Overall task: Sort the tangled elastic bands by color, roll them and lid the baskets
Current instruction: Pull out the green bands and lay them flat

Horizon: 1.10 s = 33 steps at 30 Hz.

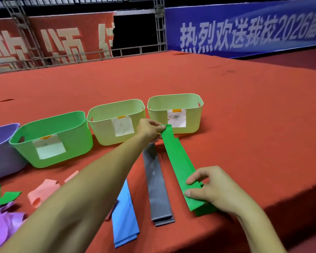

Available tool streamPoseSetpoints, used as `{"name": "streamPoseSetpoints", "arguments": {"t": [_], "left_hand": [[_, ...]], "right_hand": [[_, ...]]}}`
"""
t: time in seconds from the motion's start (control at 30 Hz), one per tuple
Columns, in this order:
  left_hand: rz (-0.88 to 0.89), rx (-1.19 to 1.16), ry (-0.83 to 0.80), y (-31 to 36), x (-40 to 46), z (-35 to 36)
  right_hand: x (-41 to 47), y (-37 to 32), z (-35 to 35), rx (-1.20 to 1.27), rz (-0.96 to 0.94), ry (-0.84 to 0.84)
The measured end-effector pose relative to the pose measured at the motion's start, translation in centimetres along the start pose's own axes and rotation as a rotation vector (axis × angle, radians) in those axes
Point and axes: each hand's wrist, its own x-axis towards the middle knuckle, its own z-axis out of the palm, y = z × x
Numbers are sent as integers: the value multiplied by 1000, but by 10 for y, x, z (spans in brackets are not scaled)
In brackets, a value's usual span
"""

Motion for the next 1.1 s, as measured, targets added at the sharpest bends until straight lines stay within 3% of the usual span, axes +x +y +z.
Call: {"name": "streamPoseSetpoints", "arguments": {"t": [0.13, 0.6, 0.9, 1.1], "left_hand": [[-12, 28, -43, -8, 7, 25], [82, 296, 27, -34, 17, 50], [121, 405, 71, -41, 15, 54], [320, 799, 126, -35, 5, 64]], "right_hand": [[1, 11, -7, -27, 53, -38], [4, 25, -8, -127, 148, -97], [8, 24, -1, -381, 186, -86], [8, 17, 1, -433, 183, -96]]}}
